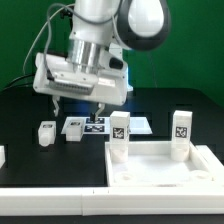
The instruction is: Assemble square table
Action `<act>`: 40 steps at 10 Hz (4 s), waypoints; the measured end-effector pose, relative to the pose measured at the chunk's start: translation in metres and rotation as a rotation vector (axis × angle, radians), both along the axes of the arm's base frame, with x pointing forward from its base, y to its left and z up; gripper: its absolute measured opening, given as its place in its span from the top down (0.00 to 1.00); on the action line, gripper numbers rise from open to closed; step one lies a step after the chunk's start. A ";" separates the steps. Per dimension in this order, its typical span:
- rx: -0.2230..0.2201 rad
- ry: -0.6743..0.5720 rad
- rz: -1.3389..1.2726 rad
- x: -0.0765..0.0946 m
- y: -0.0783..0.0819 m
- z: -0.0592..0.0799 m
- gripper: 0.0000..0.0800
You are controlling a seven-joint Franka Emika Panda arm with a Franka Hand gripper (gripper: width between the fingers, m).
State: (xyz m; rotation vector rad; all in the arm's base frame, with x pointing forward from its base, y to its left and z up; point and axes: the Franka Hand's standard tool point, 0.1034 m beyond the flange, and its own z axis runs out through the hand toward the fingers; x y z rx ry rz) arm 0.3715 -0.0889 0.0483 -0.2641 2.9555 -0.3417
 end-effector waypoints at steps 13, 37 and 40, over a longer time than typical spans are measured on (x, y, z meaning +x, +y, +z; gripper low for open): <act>-0.058 -0.342 0.400 0.106 -0.015 0.162 0.19; -0.235 -0.231 0.849 0.154 0.011 0.144 0.19; -0.334 -0.174 1.095 0.159 0.026 0.143 0.19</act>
Offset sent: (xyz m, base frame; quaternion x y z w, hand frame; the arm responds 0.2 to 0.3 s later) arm 0.0000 0.0000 0.0000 0.0000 -0.1938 0.0000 0.9810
